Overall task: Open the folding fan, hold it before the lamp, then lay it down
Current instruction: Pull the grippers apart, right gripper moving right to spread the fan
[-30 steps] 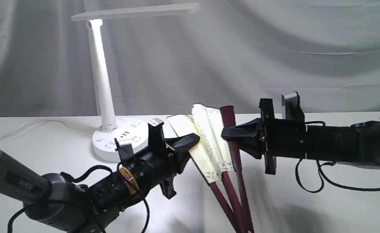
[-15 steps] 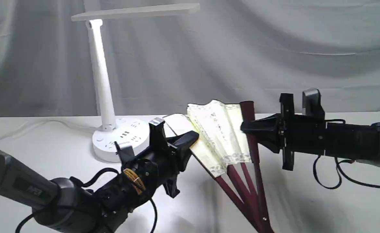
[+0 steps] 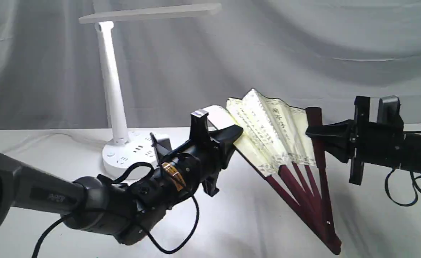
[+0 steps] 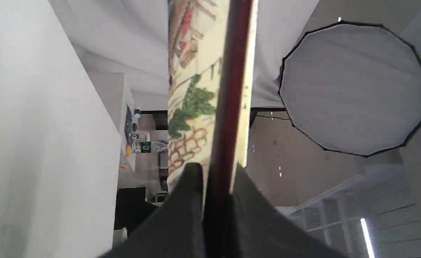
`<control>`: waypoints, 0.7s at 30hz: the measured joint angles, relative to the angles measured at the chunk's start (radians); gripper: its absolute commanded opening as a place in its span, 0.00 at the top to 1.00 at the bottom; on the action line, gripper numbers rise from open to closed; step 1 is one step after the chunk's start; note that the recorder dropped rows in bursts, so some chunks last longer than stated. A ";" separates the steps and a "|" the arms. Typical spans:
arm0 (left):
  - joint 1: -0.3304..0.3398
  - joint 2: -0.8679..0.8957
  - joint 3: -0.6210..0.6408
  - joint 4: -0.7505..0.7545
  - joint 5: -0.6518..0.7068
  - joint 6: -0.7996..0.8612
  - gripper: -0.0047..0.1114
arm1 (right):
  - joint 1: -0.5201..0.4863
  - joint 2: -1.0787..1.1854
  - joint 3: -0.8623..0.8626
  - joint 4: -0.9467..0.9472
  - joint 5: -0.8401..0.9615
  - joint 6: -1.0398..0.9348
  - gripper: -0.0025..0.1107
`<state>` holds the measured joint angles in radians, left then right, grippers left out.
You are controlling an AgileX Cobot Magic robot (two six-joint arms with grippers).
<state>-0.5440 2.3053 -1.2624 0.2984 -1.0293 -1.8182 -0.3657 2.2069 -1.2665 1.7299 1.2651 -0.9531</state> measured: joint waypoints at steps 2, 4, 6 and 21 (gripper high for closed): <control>-0.007 0.000 -0.014 0.000 0.020 0.000 0.96 | -0.027 0.000 0.000 -0.007 0.000 0.002 0.98; -0.015 0.000 -0.022 -0.014 0.027 0.009 0.96 | -0.049 0.000 0.000 -0.015 0.002 0.005 0.98; -0.026 0.000 -0.022 -0.043 0.027 0.022 0.96 | -0.070 0.000 0.000 -0.017 0.002 0.008 0.98; -0.096 0.001 -0.022 -0.231 0.020 0.168 0.96 | -0.279 -0.021 0.129 -0.002 0.001 0.001 0.98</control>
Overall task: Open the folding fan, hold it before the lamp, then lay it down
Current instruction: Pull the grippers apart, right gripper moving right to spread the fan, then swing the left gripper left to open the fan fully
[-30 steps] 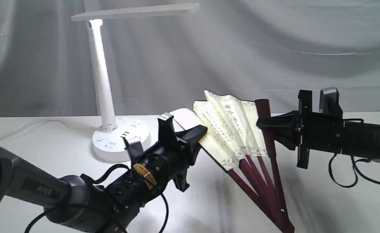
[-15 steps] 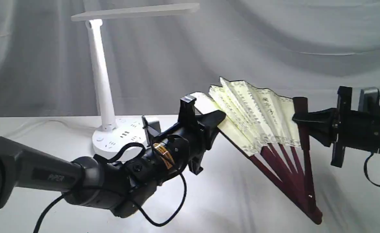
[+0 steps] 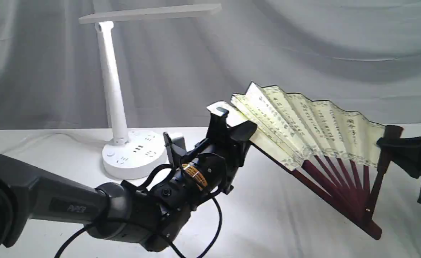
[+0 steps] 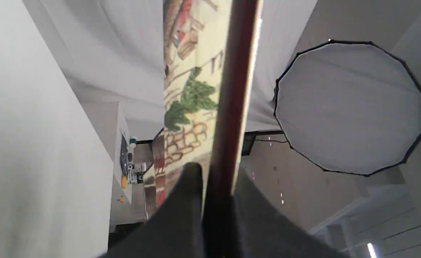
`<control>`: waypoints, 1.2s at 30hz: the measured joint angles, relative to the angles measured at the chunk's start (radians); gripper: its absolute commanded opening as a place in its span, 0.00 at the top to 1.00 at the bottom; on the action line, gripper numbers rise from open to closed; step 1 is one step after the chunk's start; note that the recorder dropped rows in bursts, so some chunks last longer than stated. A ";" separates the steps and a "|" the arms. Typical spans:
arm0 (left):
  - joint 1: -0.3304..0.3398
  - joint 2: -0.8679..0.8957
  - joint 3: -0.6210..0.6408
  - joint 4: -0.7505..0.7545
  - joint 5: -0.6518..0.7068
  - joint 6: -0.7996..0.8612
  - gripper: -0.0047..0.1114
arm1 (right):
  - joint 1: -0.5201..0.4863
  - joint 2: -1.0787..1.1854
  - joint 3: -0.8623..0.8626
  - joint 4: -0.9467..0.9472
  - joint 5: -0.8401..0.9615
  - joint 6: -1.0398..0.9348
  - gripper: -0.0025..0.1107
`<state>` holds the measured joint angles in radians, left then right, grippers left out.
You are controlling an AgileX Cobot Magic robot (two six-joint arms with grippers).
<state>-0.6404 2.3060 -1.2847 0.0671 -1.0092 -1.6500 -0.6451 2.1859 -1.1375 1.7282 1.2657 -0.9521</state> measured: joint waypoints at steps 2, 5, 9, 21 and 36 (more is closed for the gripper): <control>-0.002 0.002 0.000 -0.015 -0.003 0.007 0.96 | -0.035 -0.013 0.020 0.000 0.000 -0.002 0.98; -0.002 0.002 0.000 -0.025 -0.008 0.018 0.96 | -0.082 -0.026 0.042 0.006 0.000 -0.010 0.98; -0.002 0.002 0.000 -0.048 -0.012 0.032 0.96 | -0.131 -0.049 0.068 0.008 0.000 -0.019 0.98; -0.120 0.002 0.000 -0.376 -0.059 0.210 0.96 | -0.191 -0.094 0.200 0.045 -0.002 -0.081 0.98; -0.181 0.002 0.000 -0.615 -0.122 0.410 0.96 | -0.235 -0.108 0.225 0.045 -0.002 -0.115 0.98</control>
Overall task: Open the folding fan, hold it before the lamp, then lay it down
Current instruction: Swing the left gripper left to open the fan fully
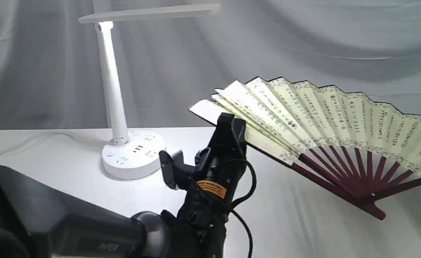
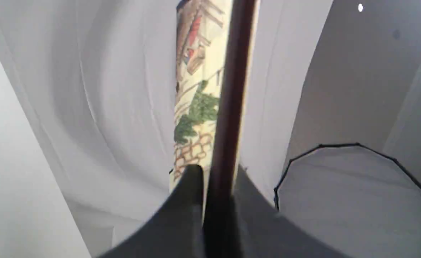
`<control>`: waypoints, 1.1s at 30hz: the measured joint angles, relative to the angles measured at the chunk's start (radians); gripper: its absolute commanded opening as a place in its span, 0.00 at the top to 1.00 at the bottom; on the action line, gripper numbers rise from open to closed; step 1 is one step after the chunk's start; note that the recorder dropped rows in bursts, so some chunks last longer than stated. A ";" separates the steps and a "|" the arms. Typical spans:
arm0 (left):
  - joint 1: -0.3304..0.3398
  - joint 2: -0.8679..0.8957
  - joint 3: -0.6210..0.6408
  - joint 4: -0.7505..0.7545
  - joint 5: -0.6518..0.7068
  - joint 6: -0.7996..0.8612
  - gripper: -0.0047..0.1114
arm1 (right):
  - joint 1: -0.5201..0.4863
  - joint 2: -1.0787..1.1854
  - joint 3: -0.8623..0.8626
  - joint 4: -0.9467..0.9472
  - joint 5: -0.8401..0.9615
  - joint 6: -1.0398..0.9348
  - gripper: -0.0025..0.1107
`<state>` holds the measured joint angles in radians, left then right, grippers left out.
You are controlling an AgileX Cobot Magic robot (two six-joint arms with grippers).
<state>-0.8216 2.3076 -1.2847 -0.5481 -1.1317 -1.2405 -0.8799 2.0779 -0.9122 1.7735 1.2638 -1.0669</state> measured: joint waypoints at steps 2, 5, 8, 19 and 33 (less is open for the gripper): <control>-0.011 0.000 0.000 -0.060 -0.001 0.028 0.96 | -0.001 0.000 0.000 0.000 0.000 -0.001 0.98; -0.035 0.000 0.000 -0.145 -0.009 0.079 0.96 | -0.007 0.000 0.000 0.000 -0.002 -0.008 0.98; -0.051 0.000 0.000 -0.204 -0.012 0.119 0.96 | -0.007 0.000 0.000 0.000 -0.006 -0.010 0.98; -0.092 0.000 0.000 -0.367 -0.020 0.169 0.96 | -0.007 0.000 0.000 0.000 -0.011 -0.013 0.98; -0.146 0.000 0.000 -0.495 -0.039 0.178 0.96 | -0.009 0.000 0.000 0.000 -0.017 -0.013 0.98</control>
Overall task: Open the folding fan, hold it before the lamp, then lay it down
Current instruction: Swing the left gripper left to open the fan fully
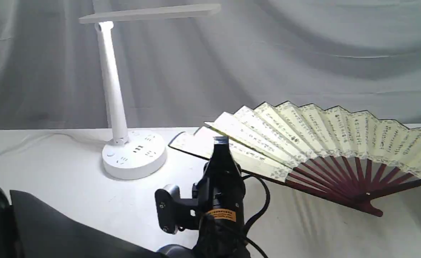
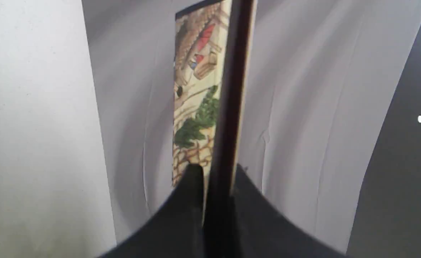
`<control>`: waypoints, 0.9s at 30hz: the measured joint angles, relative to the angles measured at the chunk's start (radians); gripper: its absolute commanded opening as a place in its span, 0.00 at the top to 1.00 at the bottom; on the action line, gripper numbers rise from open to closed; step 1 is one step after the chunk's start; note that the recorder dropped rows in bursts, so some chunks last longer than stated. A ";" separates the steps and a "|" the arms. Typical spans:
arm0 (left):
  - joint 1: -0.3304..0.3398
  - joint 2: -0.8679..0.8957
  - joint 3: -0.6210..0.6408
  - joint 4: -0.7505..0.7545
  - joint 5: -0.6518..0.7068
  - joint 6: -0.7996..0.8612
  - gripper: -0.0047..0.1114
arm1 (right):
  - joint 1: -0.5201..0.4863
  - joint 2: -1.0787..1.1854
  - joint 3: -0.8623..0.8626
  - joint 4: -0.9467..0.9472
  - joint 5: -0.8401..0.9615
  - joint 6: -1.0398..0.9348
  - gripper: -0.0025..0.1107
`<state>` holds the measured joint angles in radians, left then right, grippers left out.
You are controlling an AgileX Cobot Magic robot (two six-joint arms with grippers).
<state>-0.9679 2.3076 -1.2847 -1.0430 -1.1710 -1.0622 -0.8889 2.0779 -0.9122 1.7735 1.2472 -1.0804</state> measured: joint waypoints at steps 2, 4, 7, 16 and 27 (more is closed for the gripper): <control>-0.001 0.000 0.000 -0.007 0.000 0.000 0.96 | 0.000 0.000 0.000 0.000 0.000 0.000 0.98; -0.002 0.000 0.000 -0.019 0.000 0.000 0.96 | 0.000 0.000 0.000 0.000 0.000 0.000 0.98; -0.003 0.000 0.000 -0.030 0.000 0.000 0.96 | 0.000 0.000 0.000 0.000 0.000 0.000 0.98; -0.003 0.000 -0.004 -0.049 0.002 0.000 0.96 | 0.000 0.000 0.000 0.000 -0.015 0.000 0.98; -0.003 0.000 -0.020 -0.053 0.008 0.006 0.96 | 0.000 -0.002 0.000 0.000 -0.035 0.009 0.98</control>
<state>-0.9710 2.3076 -1.3049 -1.0959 -1.1632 -1.0559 -0.8889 2.0758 -0.9122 1.7735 1.2121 -1.0718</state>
